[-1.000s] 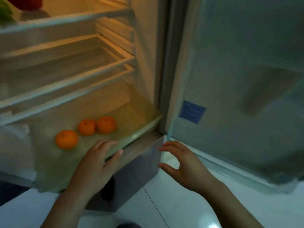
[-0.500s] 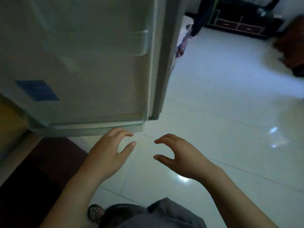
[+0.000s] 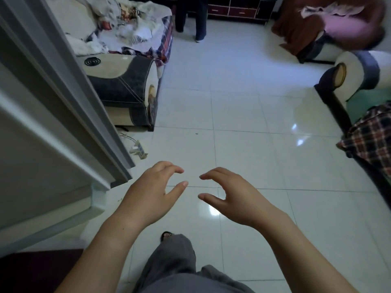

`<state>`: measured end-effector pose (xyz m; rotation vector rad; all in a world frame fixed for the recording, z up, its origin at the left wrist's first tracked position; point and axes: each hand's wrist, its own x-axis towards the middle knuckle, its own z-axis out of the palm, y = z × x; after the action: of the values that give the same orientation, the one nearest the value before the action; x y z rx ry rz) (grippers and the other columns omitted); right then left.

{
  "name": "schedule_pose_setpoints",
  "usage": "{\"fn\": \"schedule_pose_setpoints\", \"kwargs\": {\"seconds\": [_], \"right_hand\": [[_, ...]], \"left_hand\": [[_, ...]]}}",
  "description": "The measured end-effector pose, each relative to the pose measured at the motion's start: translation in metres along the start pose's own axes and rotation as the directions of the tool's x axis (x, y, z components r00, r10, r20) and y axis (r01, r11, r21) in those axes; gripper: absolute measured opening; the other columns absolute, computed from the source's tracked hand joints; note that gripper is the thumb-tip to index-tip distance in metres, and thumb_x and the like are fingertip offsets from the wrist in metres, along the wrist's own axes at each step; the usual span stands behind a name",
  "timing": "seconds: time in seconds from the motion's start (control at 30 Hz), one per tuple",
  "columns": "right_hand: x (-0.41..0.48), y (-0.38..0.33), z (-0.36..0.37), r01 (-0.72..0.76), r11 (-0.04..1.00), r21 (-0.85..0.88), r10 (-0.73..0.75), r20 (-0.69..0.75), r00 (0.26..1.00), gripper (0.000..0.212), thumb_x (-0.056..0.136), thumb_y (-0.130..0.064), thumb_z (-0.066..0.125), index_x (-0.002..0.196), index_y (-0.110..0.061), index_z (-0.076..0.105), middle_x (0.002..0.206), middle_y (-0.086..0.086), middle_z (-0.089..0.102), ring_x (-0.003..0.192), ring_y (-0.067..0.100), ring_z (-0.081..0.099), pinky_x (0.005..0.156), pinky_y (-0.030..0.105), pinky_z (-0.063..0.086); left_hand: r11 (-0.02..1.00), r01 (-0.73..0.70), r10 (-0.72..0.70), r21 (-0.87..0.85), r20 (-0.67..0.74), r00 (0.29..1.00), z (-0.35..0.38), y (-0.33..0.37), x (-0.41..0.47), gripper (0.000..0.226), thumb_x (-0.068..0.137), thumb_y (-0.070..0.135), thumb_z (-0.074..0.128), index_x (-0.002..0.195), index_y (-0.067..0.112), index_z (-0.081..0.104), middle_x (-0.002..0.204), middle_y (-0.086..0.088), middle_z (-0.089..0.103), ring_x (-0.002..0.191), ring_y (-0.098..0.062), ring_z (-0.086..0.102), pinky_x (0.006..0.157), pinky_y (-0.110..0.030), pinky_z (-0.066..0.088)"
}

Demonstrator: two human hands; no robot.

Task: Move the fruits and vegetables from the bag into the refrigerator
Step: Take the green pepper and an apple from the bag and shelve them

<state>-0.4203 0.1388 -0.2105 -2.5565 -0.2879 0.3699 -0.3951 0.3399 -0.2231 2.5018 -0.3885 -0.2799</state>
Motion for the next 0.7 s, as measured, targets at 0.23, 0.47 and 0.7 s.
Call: {"fn": "schedule_pose_setpoints", "kwargs": {"seconds": [0.23,0.47,0.7], "right_hand": [[0.087,0.017,-0.051,0.000,0.999,-0.044,0.001,0.010,1.000,0.046,0.087,-0.052,0.053,0.129,-0.035,0.045,0.129,-0.018,0.048,0.114,-0.001,0.046,0.088,0.014,0.036],[0.185,0.026,-0.079,0.051,0.999,0.012,-0.050,-0.073,0.996,0.053,0.086,-0.051,0.054,0.134,-0.033,0.041,0.129,-0.016,0.050,0.112,0.001,0.047,0.087,0.015,0.035],[0.303,0.021,-0.074,0.311,0.949,0.039,-0.313,0.171,0.934,0.051,0.087,-0.050,0.054,0.132,-0.029,0.043,0.128,-0.012,0.051,0.112,0.003,0.048,0.085,0.014,0.033]], "left_hand": [[0.999,0.037,-0.037,0.011,0.017,0.999,-0.019,-0.004,0.091,0.039,0.089,0.052,0.043,0.124,0.035,0.045,0.133,0.016,0.041,0.115,-0.006,0.045,0.090,-0.028,0.045],[0.986,0.152,-0.143,0.069,-0.118,0.983,-0.044,-0.005,0.152,0.042,0.090,0.050,0.041,0.129,0.034,0.041,0.137,0.014,0.040,0.121,-0.006,0.041,0.092,-0.025,0.041],[0.920,0.391,-0.383,-0.030,-0.273,0.882,-0.061,-0.030,0.195,0.041,0.089,0.050,0.043,0.127,0.034,0.044,0.133,0.017,0.041,0.120,-0.006,0.042,0.095,-0.028,0.042]]}}
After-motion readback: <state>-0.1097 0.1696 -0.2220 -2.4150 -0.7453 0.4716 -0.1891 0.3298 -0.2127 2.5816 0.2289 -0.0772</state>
